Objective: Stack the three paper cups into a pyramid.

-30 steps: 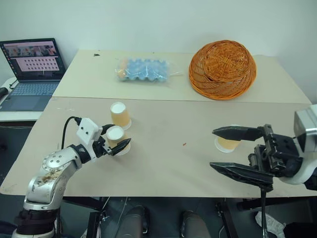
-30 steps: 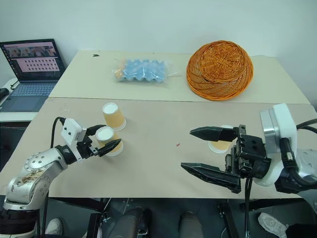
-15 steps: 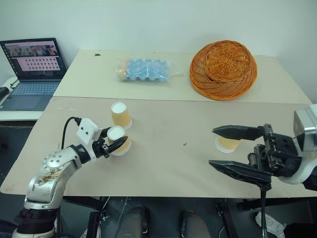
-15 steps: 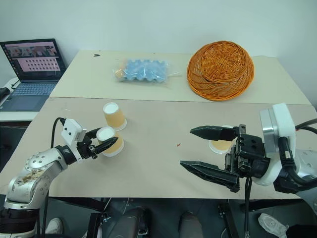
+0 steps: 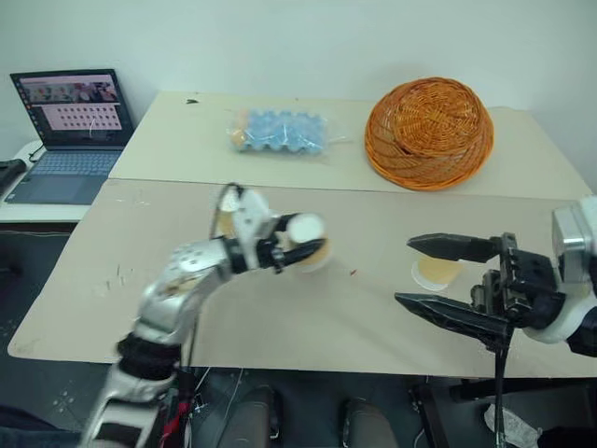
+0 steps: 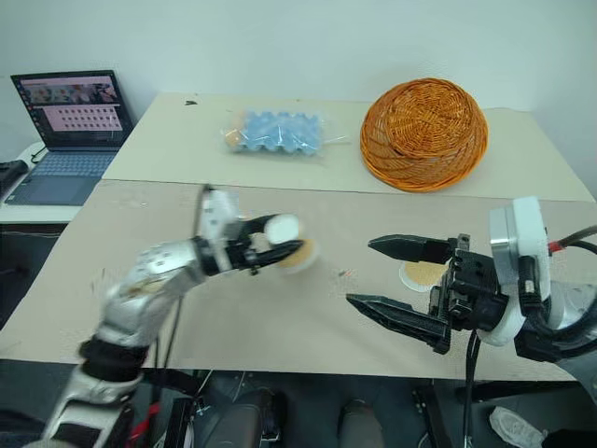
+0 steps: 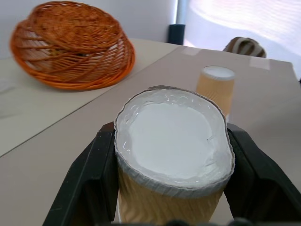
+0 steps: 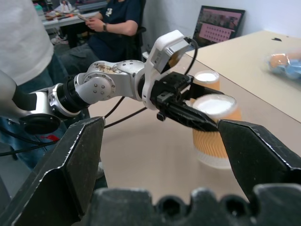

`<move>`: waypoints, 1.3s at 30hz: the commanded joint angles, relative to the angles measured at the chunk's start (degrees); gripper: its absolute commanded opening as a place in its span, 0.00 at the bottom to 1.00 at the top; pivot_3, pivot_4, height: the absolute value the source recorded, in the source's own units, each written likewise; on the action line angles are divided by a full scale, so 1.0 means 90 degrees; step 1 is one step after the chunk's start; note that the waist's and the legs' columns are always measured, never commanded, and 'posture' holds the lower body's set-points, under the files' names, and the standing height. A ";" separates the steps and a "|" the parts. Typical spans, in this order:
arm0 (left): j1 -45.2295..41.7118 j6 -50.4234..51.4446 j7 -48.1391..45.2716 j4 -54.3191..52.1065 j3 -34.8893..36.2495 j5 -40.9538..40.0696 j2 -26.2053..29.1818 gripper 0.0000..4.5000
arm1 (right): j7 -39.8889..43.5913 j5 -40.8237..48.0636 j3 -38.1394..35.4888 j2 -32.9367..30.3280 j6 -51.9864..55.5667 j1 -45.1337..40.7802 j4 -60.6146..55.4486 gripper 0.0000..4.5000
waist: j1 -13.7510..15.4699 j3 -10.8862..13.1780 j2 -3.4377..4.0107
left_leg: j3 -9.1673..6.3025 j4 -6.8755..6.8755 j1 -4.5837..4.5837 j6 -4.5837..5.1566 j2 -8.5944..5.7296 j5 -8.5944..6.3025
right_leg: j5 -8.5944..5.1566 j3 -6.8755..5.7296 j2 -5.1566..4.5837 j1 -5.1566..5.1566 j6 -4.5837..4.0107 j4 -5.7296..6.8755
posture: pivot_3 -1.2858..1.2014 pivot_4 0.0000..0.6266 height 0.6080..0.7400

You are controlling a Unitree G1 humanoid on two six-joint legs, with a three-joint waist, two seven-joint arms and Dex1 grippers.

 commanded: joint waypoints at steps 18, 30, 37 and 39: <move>-0.1417 -0.1640 -0.0727 0.3184 -0.0676 0.1279 -0.1725 0.53 | -0.0452 -0.0175 -0.0414 0.0260 -0.0363 0.0484 -0.0402 1.00 | -0.0011 0.0003 -0.0004 | -0.0012 0.0006 -0.0005 0.0021 -0.0029 -0.0004 | 0.0002 0.0002 -0.0021 0.0003 0.0022 -0.0003 | 0.52 0.24 0.90; -0.1573 -0.1728 -0.0903 0.3626 -0.0660 0.1594 -0.1803 0.91 | -0.0591 -0.0149 -0.0461 0.0264 -0.0475 0.0500 -0.0503 1.00 | -0.0017 0.0003 -0.0005 | -0.0014 0.0008 -0.0005 0.0023 -0.0029 -0.0004 | 0.0004 0.0001 -0.0021 0.0005 0.0026 -0.0003 | 0.52 0.24 0.90; -0.1600 -0.1722 -0.0919 0.3401 -0.0455 0.1556 -0.1736 0.99 | -0.0510 -0.0201 -0.0401 0.0252 -0.0498 0.0452 -0.0420 1.00 | -0.0014 0.0003 -0.0005 | -0.0015 0.0008 -0.0006 0.0023 -0.0030 -0.0004 | 0.0004 0.0001 -0.0022 0.0005 0.0027 -0.0004 | 0.52 0.24 0.90; -0.1622 -0.1640 -0.0870 0.3191 -0.0308 0.1502 -0.1642 0.99 | -0.0476 -0.0194 -0.0379 0.0248 -0.0506 0.0414 -0.0394 1.00 | -0.0020 0.0003 -0.0005 | -0.0015 0.0008 -0.0006 0.0023 -0.0029 -0.0004 | 0.0004 0.0001 -0.0022 0.0004 0.0027 -0.0003 | 0.52 0.24 0.90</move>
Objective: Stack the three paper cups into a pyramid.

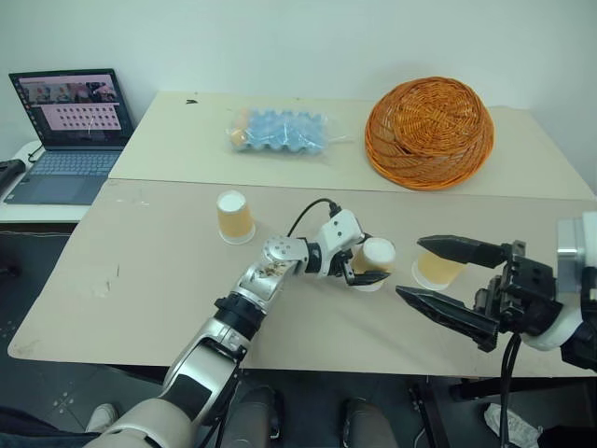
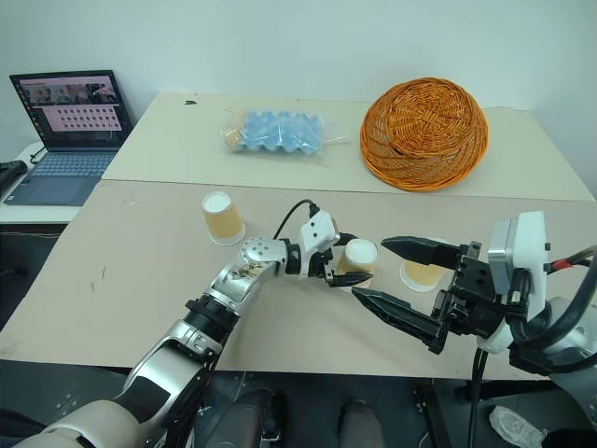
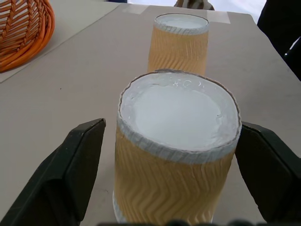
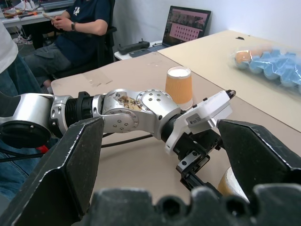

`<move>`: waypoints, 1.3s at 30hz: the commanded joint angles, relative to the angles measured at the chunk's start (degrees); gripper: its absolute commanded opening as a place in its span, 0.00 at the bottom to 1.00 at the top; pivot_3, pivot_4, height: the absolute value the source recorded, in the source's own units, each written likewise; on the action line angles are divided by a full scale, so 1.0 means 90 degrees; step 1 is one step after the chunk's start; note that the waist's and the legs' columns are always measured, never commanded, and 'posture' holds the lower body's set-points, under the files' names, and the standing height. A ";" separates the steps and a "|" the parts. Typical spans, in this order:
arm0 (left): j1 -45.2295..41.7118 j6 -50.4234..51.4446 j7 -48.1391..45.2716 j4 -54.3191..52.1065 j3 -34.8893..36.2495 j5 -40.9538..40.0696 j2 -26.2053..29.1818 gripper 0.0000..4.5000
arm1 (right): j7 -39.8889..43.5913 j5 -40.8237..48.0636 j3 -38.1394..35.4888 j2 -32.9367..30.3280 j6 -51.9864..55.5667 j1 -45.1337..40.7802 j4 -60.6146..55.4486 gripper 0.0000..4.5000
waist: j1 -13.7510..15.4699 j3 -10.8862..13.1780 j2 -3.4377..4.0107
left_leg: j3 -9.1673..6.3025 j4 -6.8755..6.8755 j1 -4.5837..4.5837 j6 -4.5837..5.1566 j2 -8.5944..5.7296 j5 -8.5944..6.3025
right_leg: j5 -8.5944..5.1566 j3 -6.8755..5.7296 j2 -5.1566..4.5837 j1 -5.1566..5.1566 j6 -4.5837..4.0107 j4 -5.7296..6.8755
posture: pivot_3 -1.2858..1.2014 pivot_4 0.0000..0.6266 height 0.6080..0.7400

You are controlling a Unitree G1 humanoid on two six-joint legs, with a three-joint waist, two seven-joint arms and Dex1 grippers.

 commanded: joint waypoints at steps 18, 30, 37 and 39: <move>0.1466 0.2513 0.1051 -0.4824 0.1525 -0.0924 0.1738 0.99 | 0.0488 -0.0187 0.0180 -0.0038 -0.0268 -0.0423 0.0334 1.00 | -0.0007 -0.0002 0.0004 | -0.0016 0.0005 0.0002 -0.0005 -0.0004 0.0003 | 0.0000 -0.0001 0.0001 0.0009 0.0000 0.0000 | 0.52 0.24 0.90; 0.3209 0.2138 0.5129 -0.5746 0.2263 0.0889 0.0423 0.99 | 0.0856 -0.0329 0.0553 -0.0085 -0.0210 -0.0832 0.0709 1.00 | 0.0016 -0.0002 0.0001 | -0.0012 0.0001 0.0006 -0.0003 -0.0010 0.0001 | 0.0001 0.0003 -0.0002 0.0016 0.0004 -0.0005 | 0.52 0.24 0.90; 0.3442 0.1998 0.5472 -0.5437 0.2442 0.0917 0.0324 0.99 | 0.0926 -0.0366 0.0593 -0.0086 -0.0180 -0.0923 0.0759 1.00 | 0.0048 -0.0003 0.0001 | -0.0020 0.0003 0.0008 -0.0014 -0.0011 0.0001 | 0.0005 -0.0002 -0.0009 -0.0001 0.0005 -0.0003 | 0.52 0.24 0.90; 0.3360 0.1968 0.5444 -0.5243 0.2496 0.0853 0.0374 0.99 | 0.0911 -0.0349 0.0593 -0.0075 -0.0179 -0.0920 0.0739 1.00 | 0.0044 -0.0003 0.0002 | -0.0019 0.0002 0.0007 -0.0009 -0.0011 0.0003 | 0.0005 -0.0002 -0.0009 0.0003 0.0006 -0.0002 | 0.52 0.24 0.90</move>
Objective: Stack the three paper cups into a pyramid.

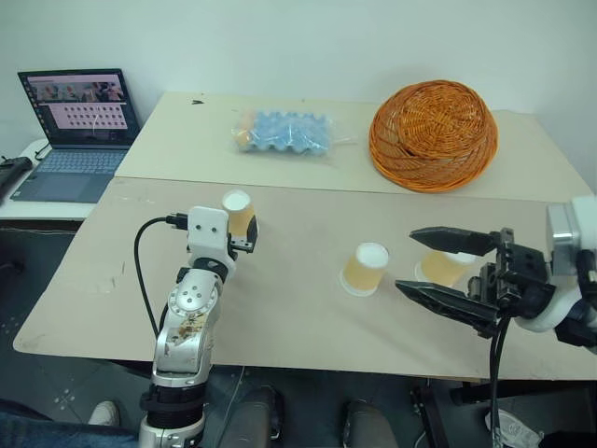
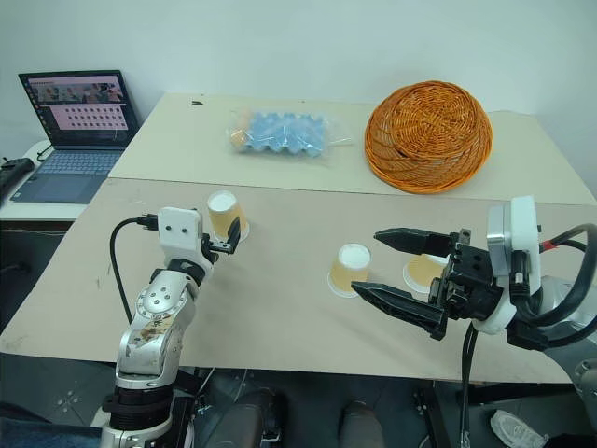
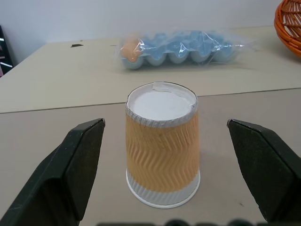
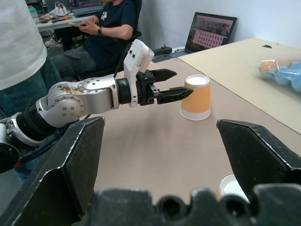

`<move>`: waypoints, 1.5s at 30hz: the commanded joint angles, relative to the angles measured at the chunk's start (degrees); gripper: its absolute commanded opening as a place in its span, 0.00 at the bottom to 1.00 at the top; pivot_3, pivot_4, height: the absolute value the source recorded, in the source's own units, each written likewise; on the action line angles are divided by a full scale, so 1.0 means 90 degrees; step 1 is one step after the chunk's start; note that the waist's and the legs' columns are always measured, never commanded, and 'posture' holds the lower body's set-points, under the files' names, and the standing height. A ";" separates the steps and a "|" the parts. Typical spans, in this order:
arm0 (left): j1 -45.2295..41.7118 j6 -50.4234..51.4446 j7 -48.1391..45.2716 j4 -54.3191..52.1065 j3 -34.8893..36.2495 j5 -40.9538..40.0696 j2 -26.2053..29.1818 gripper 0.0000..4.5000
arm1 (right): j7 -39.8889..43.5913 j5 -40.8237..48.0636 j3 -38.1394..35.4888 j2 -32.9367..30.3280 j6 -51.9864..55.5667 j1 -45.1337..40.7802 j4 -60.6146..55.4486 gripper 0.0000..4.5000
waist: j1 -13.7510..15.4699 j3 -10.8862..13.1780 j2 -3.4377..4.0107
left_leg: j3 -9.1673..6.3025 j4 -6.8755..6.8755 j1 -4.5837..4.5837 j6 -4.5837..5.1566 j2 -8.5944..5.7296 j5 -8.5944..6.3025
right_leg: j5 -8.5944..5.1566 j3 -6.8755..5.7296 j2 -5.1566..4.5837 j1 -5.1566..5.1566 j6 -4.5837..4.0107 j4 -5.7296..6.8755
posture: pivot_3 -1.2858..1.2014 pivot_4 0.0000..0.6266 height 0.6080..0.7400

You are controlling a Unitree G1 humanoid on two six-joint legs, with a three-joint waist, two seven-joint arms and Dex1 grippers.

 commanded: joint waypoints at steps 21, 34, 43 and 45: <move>-0.1794 -0.1429 -0.0670 0.2892 0.0080 -0.0372 0.0342 0.99 | -0.0289 0.0154 -0.0248 0.0002 -0.0127 0.0079 -0.0310 1.00 | -0.0007 -0.0001 0.0000 | 0.0003 -0.0002 -0.0001 0.0002 -0.0001 0.0001 | 0.0000 -0.0003 0.0000 0.0005 0.0001 0.0001 | 0.52 0.24 0.90; -0.2196 -0.1757 -0.0633 0.3524 0.0181 -0.0420 0.0390 0.93 | -0.0370 0.0177 -0.0343 -0.0042 -0.0101 0.0220 -0.0379 1.00 | -0.0019 0.0000 -0.0001 | 0.0005 -0.0002 -0.0002 0.0002 -0.0001 0.0001 | 0.0001 -0.0003 0.0000 0.0005 0.0002 0.0001 | 0.52 0.24 0.90; -0.2181 -0.1816 -0.0680 0.3515 0.0213 -0.0429 0.0448 0.54 | -0.0386 0.0165 -0.0280 -0.0038 -0.0109 0.0208 -0.0365 1.00 | -0.0018 0.0000 -0.0001 | 0.0005 -0.0002 -0.0002 0.0002 -0.0001 0.0000 | 0.0001 -0.0002 -0.0001 0.0005 0.0002 0.0000 | 0.52 0.24 0.90; -0.2183 -0.1826 -0.0759 0.3480 0.0161 -0.0409 0.0489 0.54 | -0.0405 0.0151 -0.0237 -0.0027 -0.0113 0.0191 -0.0372 1.00 | -0.0017 0.0000 -0.0001 | 0.0005 -0.0002 -0.0002 0.0002 0.0000 0.0000 | 0.0001 -0.0003 -0.0001 0.0005 0.0002 0.0001 | 0.52 0.24 0.90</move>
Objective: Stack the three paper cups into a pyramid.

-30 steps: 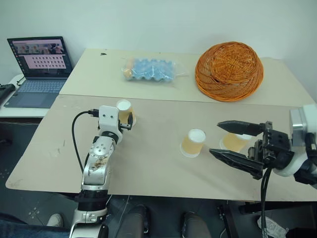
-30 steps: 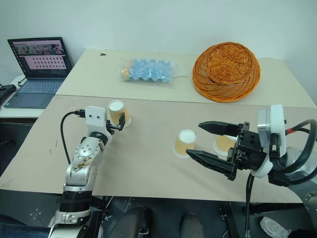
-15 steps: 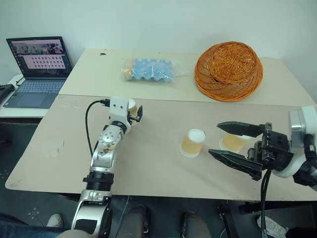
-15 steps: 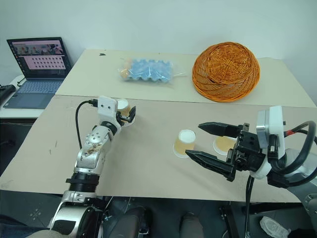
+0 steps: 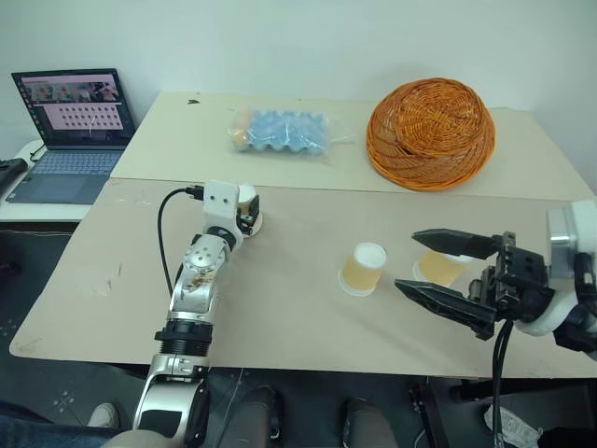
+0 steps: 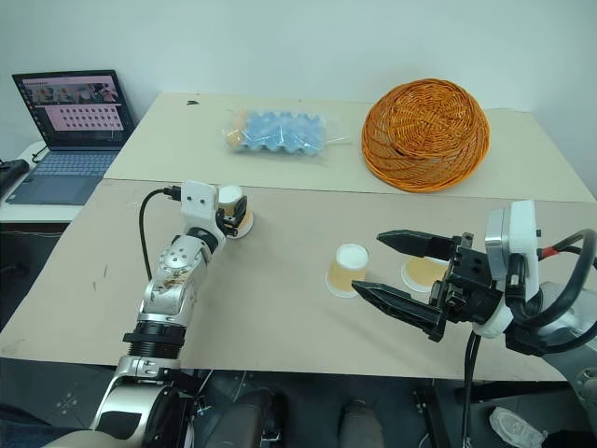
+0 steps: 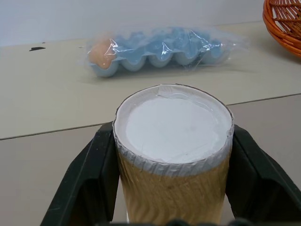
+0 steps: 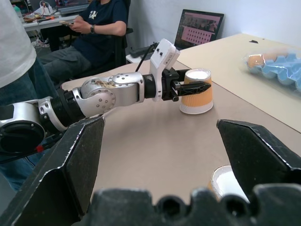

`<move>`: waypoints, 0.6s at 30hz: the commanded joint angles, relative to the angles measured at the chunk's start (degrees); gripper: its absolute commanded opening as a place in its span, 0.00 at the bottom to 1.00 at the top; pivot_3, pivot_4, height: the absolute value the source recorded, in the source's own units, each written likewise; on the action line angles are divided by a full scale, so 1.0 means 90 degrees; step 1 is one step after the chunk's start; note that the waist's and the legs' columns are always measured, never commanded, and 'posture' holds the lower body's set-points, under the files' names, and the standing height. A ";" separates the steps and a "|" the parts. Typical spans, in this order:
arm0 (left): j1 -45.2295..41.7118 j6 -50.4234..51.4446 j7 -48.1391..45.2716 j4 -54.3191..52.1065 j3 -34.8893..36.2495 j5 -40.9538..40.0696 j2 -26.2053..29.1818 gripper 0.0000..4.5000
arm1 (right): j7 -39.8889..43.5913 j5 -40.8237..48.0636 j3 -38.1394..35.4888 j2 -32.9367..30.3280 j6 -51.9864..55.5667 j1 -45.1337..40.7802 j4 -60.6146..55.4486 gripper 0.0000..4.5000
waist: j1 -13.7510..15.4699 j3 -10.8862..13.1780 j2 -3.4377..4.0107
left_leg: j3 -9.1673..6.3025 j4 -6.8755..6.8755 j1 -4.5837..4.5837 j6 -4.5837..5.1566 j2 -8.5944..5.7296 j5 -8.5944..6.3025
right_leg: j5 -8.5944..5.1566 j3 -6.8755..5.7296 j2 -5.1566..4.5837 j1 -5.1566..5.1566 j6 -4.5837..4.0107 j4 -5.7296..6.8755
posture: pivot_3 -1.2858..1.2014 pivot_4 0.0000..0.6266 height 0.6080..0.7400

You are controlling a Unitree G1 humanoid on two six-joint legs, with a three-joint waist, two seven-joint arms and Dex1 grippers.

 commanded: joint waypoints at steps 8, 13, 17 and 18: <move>0.0494 0.0421 -0.3946 -0.2164 -0.1248 -0.1971 0.0955 0.54 | -0.0045 -0.0044 -0.0075 -0.0048 -0.0107 -0.0064 -0.0108 1.00 | -0.0011 -0.0002 0.0003 | 0.0002 -0.0001 -0.0016 -0.0030 0.0000 0.0016 | -0.0001 0.0001 -0.0008 -0.0014 -0.0003 -0.0005 | 0.52 0.24 0.90; 0.0431 0.0282 -0.4913 -0.1693 -0.1624 -0.1853 0.1552 0.54 | -0.0071 -0.0099 -0.0108 -0.0037 -0.0107 -0.0012 -0.0154 1.00 | -0.0091 -0.0004 0.0008 | 0.0004 -0.0002 0.0000 -0.0009 0.0006 0.0006 | -0.0001 0.0006 0.0004 -0.0008 -0.0005 0.0007 | 0.52 0.24 0.90; 0.0001 0.0140 -0.5227 -0.0668 -0.1627 -0.1612 0.1752 0.54 | -0.0190 -0.0034 -0.0330 0.0011 -0.0106 0.0219 -0.0339 1.00 | -0.0060 -0.0004 0.0008 | 0.0002 -0.0001 0.0009 -0.0007 0.0004 0.0007 | -0.0001 0.0001 0.0007 0.0000 -0.0005 0.0006 | 0.52 0.24 0.90; -0.0097 0.0064 -0.5270 -0.0535 -0.1611 -0.1593 0.1746 0.54 | -0.0215 -0.0005 -0.0385 0.0015 -0.0110 0.0269 -0.0370 1.00 | -0.0056 -0.0004 0.0008 | 0.0002 -0.0001 0.0008 -0.0004 0.0003 0.0006 | -0.0001 0.0001 0.0008 -0.0004 -0.0005 0.0004 | 0.52 0.24 0.90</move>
